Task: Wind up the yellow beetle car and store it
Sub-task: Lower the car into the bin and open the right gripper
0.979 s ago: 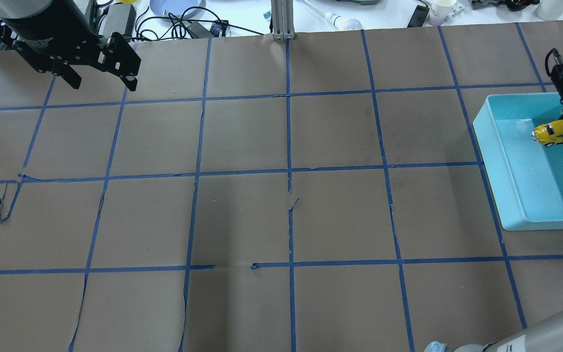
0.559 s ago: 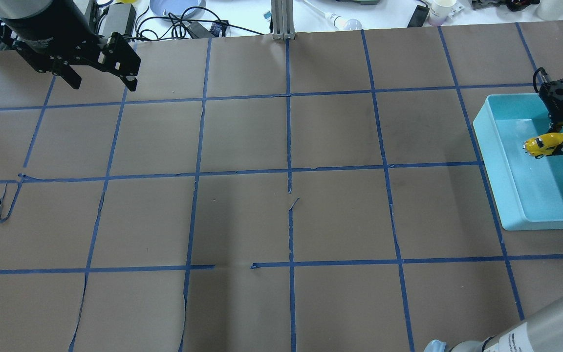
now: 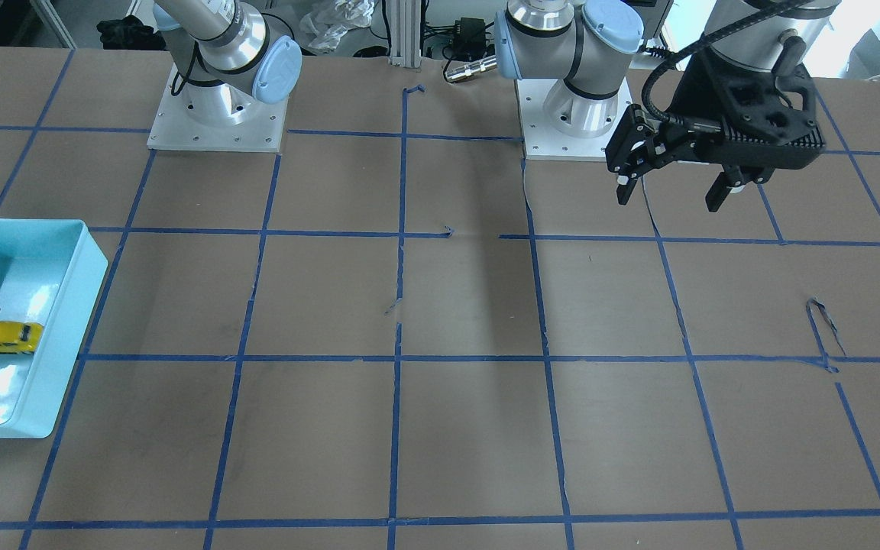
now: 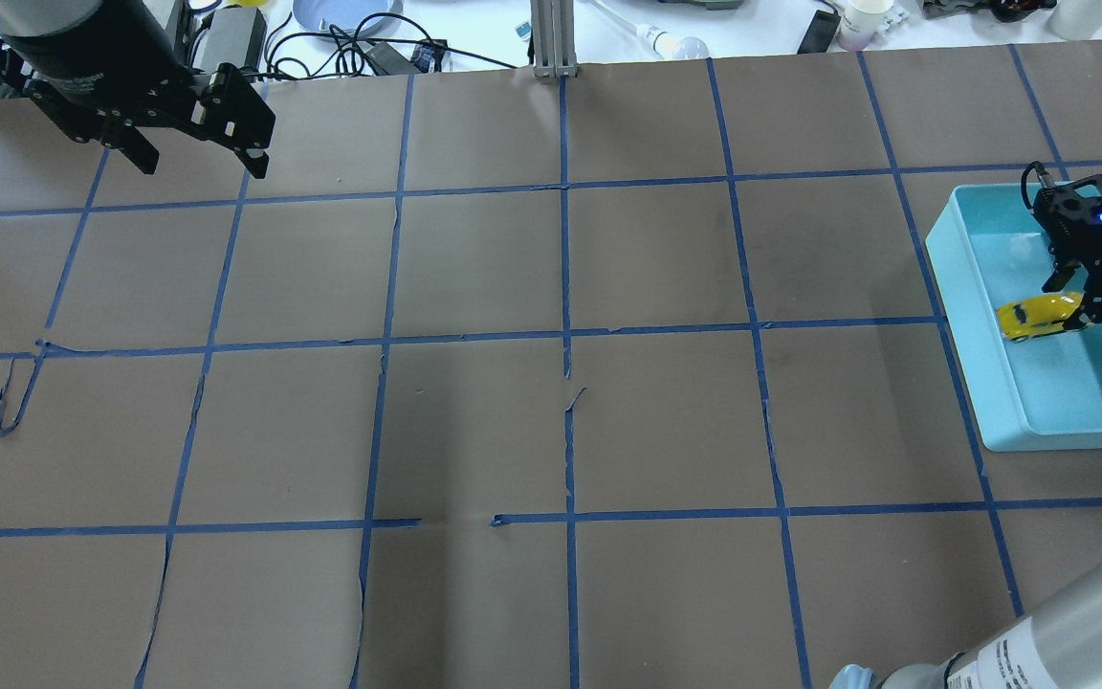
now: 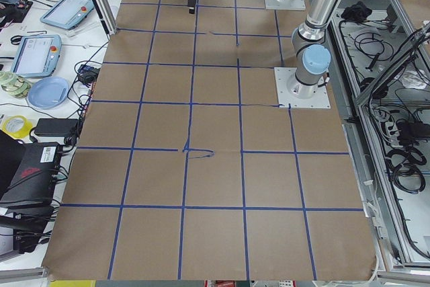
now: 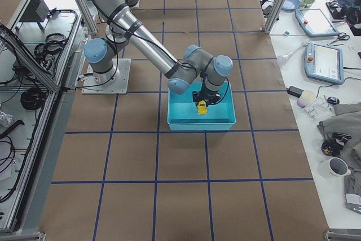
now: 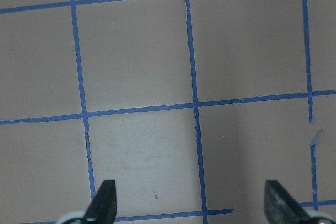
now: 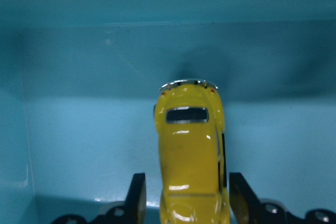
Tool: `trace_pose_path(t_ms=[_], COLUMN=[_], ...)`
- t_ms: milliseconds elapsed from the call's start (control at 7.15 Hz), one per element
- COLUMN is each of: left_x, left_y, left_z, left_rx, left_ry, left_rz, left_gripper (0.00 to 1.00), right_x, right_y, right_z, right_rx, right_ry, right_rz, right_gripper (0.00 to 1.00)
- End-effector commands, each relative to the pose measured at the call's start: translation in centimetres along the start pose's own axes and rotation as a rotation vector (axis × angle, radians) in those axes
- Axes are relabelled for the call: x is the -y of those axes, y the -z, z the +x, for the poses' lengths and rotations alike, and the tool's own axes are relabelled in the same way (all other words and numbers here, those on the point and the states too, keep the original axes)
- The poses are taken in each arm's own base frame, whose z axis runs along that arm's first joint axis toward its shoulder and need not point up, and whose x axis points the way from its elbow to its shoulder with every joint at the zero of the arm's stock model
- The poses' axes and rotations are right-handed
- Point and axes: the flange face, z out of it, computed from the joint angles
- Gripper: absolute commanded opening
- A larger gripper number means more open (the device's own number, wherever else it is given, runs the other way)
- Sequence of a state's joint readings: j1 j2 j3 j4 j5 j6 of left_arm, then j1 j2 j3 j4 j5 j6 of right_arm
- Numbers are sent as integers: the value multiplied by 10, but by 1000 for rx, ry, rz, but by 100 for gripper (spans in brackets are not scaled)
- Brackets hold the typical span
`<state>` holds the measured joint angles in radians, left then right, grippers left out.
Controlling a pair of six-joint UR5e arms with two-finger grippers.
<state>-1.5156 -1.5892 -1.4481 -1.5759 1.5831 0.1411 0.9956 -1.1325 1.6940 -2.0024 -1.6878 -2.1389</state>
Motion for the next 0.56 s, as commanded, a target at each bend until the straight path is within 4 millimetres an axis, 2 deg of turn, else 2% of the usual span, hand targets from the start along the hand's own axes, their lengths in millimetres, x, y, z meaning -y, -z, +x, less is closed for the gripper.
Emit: trace_pose_path(t_ms=[0,140,280,420], left_x=[0,1,1,1], left_y=[0,-1,-1,-1], left_z=[0,0,0,0], left_rx=[0,0,0,0], left_ry=[0,0,0,0], left_rz=[1,-1,-1,0], left_gripper=[100,100,100,100], right_x=[1,3,8,17], right_y=[17,41,75,103], right_z=[-5,-12,-27,-47], right_rx=[-21,-49,-93,-77], right_ry=[-5,-10,-60,-197], right_rz=[-13,-29,-54,-34], right_gripper=[100,100,98,95])
